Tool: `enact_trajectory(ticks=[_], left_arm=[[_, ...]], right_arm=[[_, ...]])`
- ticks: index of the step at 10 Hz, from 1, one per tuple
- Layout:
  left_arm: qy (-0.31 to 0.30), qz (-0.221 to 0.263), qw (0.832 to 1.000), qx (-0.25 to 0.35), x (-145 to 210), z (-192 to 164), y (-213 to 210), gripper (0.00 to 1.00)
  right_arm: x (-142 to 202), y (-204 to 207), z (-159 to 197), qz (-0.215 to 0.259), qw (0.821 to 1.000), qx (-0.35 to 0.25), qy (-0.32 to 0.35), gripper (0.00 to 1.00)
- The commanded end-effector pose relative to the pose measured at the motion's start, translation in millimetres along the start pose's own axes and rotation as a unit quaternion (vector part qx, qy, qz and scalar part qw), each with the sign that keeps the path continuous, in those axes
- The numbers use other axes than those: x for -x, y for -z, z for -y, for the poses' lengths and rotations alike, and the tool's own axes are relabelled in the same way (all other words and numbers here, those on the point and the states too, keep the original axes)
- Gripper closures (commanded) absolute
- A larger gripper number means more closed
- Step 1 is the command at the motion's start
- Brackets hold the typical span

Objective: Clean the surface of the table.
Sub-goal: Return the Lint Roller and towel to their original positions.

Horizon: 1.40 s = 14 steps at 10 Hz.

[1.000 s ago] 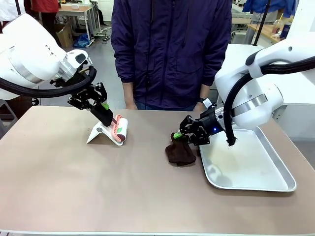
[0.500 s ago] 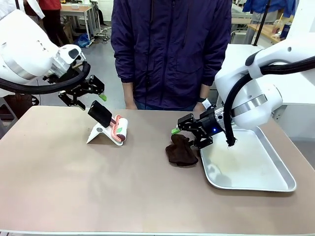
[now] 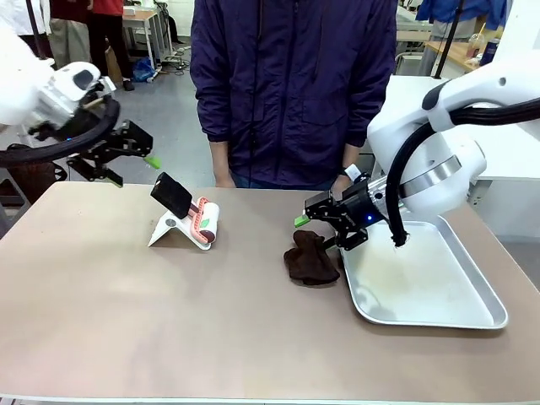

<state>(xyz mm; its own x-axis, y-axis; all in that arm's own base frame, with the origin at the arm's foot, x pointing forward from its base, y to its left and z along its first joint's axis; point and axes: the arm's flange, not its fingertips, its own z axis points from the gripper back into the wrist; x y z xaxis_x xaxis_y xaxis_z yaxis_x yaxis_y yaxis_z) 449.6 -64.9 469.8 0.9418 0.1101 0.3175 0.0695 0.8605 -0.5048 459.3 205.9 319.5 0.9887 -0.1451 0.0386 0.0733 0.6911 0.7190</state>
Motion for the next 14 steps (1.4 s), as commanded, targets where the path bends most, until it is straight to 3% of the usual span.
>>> enact_trajectory(ticks=[1,3,6,8,10,11,14], left_arm=[[0.021,0.003,0.998,0.06,44.0,-25.7,-33.5,0.0],[0.045,0.007,0.992,0.116,82.4,-48.4,-51.4,0.0],[0.058,0.013,0.981,0.187,132.3,-82.1,-54.3,0.0],[0.046,0.0,0.967,0.251,151.5,-119.2,-51.6,0.0],[0.063,-0.015,0.946,0.317,150.2,-158.5,-43.6,0.0],[0.089,0.025,0.932,0.351,141.4,-171.7,-35.2,0.0],[0.065,0.071,0.916,0.39,117.4,-188.7,-24.6,0.0]], right_arm=[[8.0,-34.9,-7.3,0.0,0.999,0.043,0.011,0.0],[18.2,-70.0,3.6,0.005,0.999,0.03,0.024,0.0],[52.2,-120.0,34.7,-0.003,0.997,-0.076,0.015,0.0],[83.7,-156.4,67.8,-0.015,0.985,-0.172,0.002,0.0],[98.2,-180.5,101.4,-0.033,0.966,-0.256,0.009,0.0],[98.4,-189.9,119.6,-0.033,0.957,-0.287,0.012,0.0],[90.0,-195.7,151.9,-0.03,0.947,-0.317,0.03,0.0]])
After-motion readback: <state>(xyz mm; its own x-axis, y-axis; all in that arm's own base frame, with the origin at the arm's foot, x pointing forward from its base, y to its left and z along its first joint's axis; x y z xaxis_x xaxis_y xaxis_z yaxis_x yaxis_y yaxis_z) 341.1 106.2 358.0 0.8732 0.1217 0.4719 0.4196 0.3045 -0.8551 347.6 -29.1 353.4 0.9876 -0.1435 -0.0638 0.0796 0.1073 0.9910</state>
